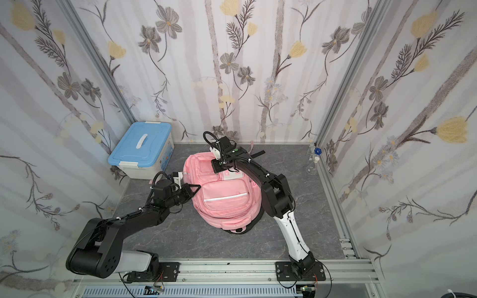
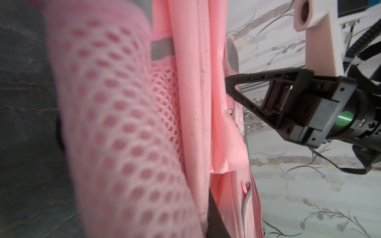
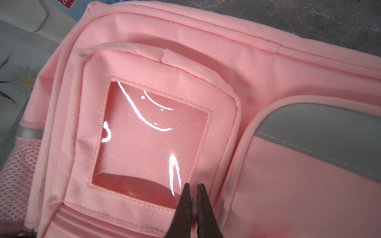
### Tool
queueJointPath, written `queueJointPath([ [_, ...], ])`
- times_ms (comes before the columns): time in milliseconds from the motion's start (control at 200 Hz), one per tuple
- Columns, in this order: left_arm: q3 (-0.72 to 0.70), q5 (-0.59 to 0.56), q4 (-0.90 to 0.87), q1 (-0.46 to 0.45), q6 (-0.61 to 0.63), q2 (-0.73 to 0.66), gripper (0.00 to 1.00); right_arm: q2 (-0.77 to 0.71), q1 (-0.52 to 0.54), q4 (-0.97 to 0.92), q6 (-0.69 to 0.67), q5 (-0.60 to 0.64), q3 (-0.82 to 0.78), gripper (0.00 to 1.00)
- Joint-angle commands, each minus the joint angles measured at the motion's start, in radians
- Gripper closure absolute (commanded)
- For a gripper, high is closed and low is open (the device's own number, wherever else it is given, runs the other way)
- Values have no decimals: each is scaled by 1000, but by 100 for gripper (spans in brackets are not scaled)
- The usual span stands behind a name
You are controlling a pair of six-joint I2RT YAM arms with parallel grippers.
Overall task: Zip up the backpack
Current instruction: Zip the zipper on the backpack.
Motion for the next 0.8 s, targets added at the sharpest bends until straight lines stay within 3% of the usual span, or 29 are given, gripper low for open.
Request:
queueJointPath([
  [0,19,-10,70,4,26,5,100,-21,-20,23,-37,135,-10,73],
  [35,26,-12,60,5,27,9,100,-35,-21,38,-35,78,-19,55],
  [65,35,-18,47,4,30,12,100,-56,-28,61,-27,21,-38,46],
  [165,84,-46,-54,4,53,17,100,-171,-69,189,27,-76,-171,32],
  [300,169,-102,-213,0,105,2,100,-340,-144,233,61,87,-354,33],
  [395,230,-126,-286,-3,129,10,100,-420,-184,175,64,266,-452,40],
  [555,313,-173,-366,-4,164,76,100,-504,-218,145,108,458,-619,48],
  [764,463,-217,-515,-2,213,229,100,-601,-327,348,264,288,-938,49],
  [794,481,-231,-542,0,217,248,91,-609,-336,376,262,267,-966,49],
])
